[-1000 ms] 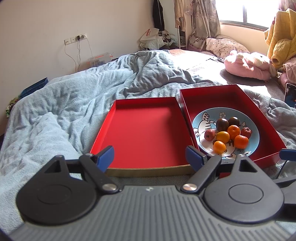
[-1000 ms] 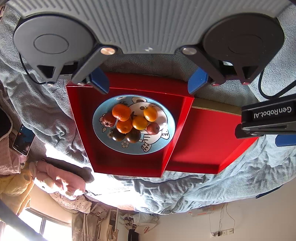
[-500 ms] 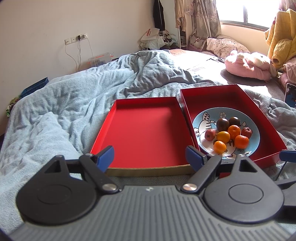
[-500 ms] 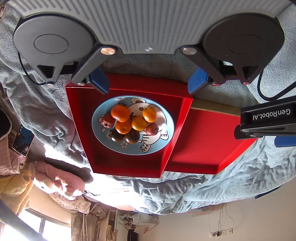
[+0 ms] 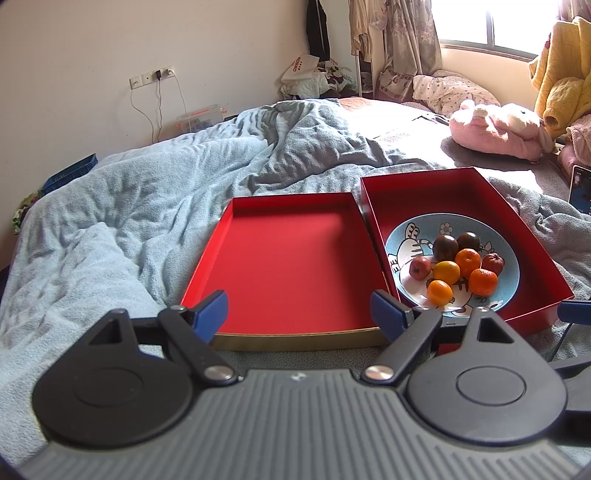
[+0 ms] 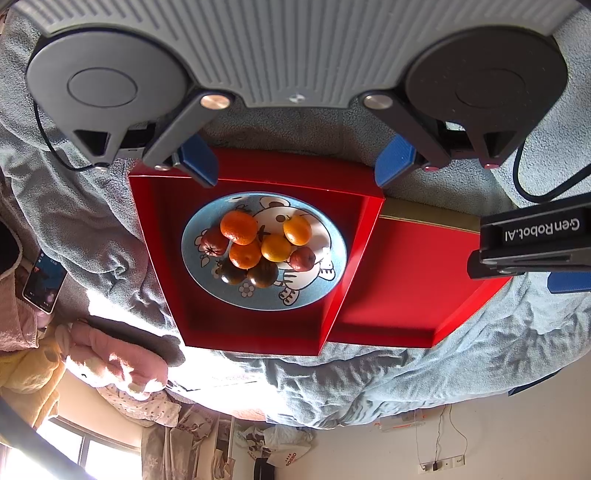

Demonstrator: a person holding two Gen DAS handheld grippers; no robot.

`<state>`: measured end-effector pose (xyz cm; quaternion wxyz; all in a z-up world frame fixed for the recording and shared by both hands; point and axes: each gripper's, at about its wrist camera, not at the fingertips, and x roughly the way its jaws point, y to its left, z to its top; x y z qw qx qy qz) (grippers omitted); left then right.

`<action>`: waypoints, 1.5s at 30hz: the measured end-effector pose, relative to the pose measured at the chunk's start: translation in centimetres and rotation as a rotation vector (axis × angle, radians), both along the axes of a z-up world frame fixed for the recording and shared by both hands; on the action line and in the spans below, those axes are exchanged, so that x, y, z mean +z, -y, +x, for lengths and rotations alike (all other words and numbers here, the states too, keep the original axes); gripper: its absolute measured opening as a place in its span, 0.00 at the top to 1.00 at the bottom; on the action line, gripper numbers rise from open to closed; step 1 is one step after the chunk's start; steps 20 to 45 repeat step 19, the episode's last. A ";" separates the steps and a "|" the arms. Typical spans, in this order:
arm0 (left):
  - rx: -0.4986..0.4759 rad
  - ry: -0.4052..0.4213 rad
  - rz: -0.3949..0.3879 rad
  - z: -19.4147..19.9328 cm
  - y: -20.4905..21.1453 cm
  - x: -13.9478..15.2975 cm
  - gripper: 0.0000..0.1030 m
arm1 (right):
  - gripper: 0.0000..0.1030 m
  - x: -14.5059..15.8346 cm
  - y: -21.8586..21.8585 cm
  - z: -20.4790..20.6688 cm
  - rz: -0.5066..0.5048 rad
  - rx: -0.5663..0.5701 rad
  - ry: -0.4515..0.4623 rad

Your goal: Organize fruits

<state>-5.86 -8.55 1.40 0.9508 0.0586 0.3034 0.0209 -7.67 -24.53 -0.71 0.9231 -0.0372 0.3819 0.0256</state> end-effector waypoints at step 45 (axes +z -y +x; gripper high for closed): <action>0.019 0.003 -0.036 0.0 -0.6 0.0 0.17 | 0.09 -0.2 0.0 -0.1 0.004 0.000 -0.002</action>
